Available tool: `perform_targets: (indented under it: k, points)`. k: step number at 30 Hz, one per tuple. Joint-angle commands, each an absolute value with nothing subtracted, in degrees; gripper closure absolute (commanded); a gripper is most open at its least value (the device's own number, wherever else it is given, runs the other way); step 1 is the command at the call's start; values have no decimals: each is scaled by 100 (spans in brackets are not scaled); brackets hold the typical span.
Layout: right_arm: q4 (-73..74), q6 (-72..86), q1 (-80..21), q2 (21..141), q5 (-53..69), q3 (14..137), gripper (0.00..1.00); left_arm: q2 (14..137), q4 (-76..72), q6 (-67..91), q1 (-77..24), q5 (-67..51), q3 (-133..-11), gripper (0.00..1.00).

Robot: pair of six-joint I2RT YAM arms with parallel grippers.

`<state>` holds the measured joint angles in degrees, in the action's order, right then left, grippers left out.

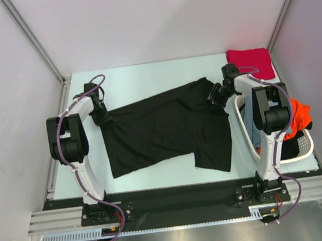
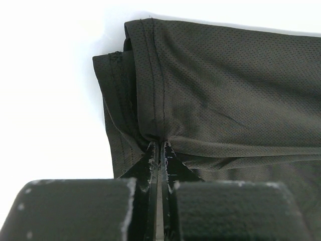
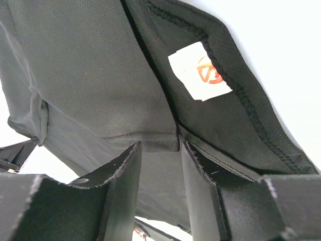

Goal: Fold and stack the t-shirts
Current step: Fold the tshirt

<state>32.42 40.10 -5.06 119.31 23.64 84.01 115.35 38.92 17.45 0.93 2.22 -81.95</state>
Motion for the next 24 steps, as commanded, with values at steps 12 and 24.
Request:
perform_targets:
  k: [12,24]
  points:
    - [3067,4096,-475,12085,2435,8648,79,11584,3736,1573,123,97,-8297,100]
    - [4192,3200,-589,11629,2593,9070,100,11558,3788,1564,132,167,-8288,100]
